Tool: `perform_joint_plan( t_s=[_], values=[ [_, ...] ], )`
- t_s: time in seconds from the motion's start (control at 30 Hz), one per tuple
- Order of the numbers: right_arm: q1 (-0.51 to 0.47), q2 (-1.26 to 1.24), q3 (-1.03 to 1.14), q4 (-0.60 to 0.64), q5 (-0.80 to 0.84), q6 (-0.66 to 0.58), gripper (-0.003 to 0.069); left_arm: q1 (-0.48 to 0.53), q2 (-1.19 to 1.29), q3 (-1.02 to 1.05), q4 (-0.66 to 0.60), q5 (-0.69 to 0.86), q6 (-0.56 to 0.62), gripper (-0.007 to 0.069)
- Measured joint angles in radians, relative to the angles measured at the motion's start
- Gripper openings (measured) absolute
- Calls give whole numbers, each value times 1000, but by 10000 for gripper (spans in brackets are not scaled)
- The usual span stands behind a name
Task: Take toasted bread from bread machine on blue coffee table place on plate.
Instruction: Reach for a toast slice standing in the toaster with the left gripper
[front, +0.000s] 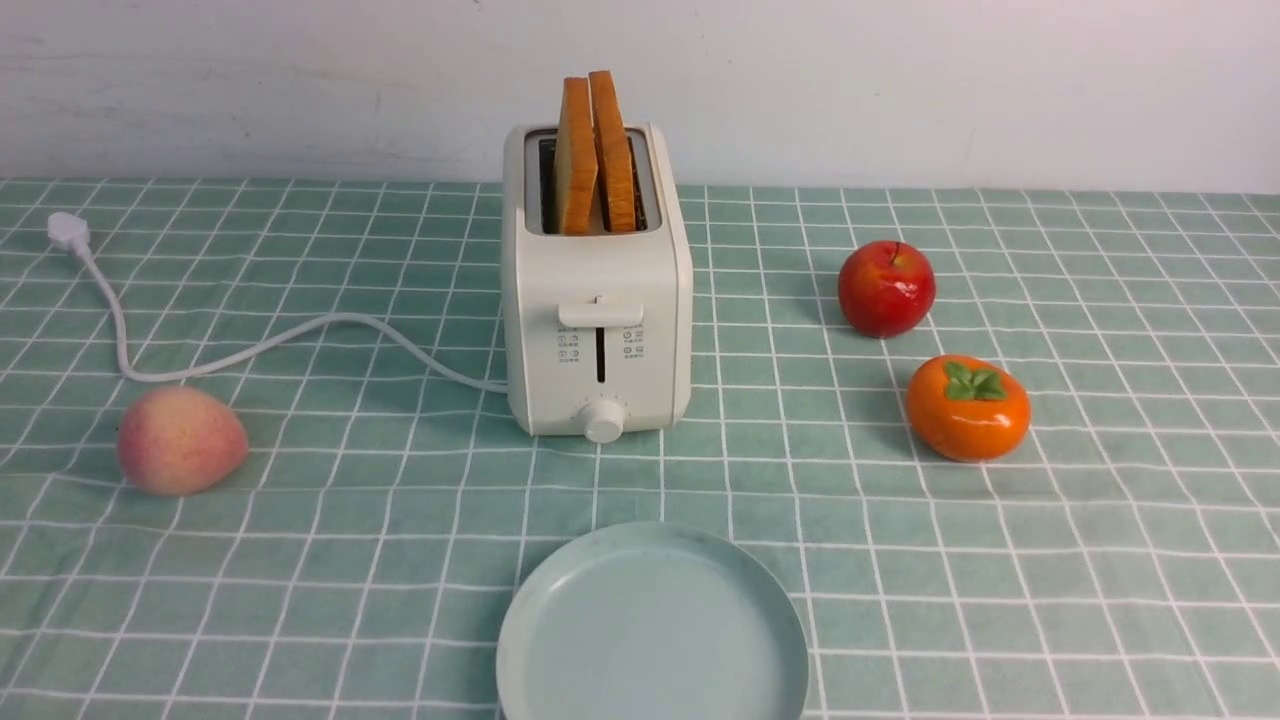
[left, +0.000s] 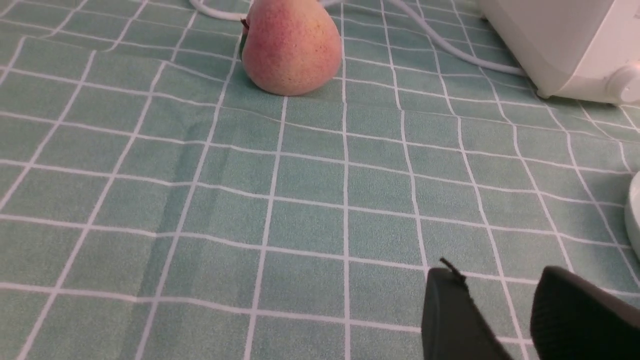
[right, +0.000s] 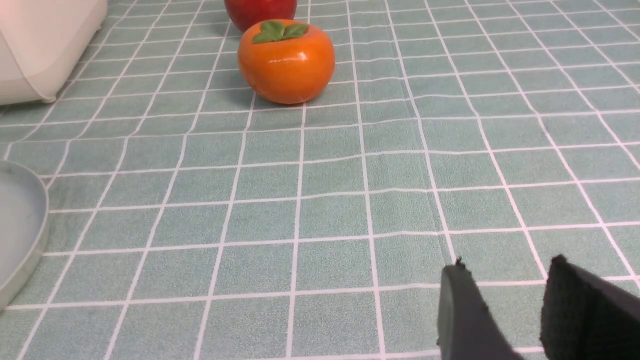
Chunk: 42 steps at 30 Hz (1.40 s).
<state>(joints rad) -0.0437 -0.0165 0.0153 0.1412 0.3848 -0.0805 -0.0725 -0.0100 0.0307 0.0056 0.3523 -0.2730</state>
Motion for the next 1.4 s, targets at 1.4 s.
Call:
perform_joint_plan(
  t_s=[1.4],
  values=[
    [0,34,-169,821,-106,142,213,0,924,-866,-385,467,121,-14]
  ],
)
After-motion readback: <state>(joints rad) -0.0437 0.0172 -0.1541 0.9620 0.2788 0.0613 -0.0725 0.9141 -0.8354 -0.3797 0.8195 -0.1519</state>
